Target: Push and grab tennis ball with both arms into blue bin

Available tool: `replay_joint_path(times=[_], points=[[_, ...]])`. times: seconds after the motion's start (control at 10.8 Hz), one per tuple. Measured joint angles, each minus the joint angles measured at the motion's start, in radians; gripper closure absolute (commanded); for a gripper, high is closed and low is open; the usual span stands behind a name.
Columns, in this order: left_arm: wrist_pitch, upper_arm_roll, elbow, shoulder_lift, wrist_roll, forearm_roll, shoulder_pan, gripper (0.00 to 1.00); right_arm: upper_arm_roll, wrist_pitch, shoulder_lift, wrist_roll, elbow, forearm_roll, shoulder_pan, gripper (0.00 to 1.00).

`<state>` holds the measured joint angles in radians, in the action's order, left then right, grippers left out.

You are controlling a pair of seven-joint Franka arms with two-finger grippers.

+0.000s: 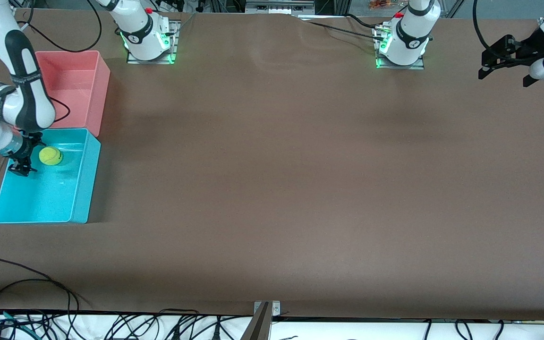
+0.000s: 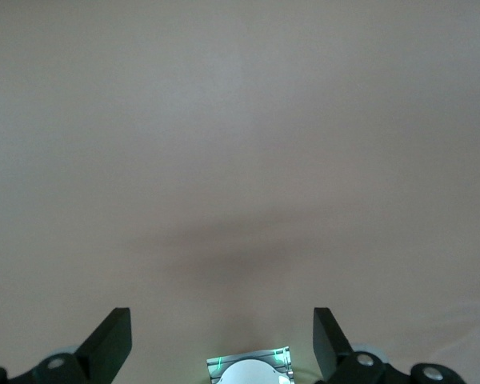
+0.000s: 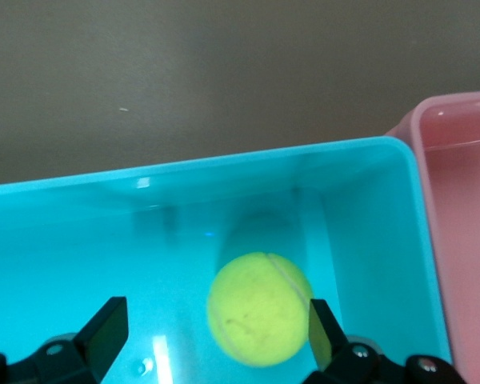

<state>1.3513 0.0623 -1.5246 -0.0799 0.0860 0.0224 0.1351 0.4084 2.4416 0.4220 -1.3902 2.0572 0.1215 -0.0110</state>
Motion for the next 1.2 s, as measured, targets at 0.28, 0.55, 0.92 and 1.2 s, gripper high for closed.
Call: replay_joint_path(times=[0.28,0.55,0.92,1.2], points=[[-0.004,-0.021,0.0,0.0,-0.004,0.0,0.001,0.0,-0.02,-0.287,-0.02,0.001,-0.198,-0.001,0.003,0.0],[-0.011,-0.021,0.0,0.0,-0.004,0.0,0.001,0.0,-0.031,-0.365,-0.024,0.037,-0.277,-0.002,0.003,0.0],[-0.013,-0.027,0.0,0.0,-0.004,0.0,0.001,0.0,-0.042,-0.442,-0.026,0.162,-0.377,-0.002,0.023,0.0],[-0.017,-0.028,0.0,0.0,-0.004,0.0,0.001,0.0,-0.046,-0.503,-0.035,0.261,-0.418,0.001,0.056,0.0]])
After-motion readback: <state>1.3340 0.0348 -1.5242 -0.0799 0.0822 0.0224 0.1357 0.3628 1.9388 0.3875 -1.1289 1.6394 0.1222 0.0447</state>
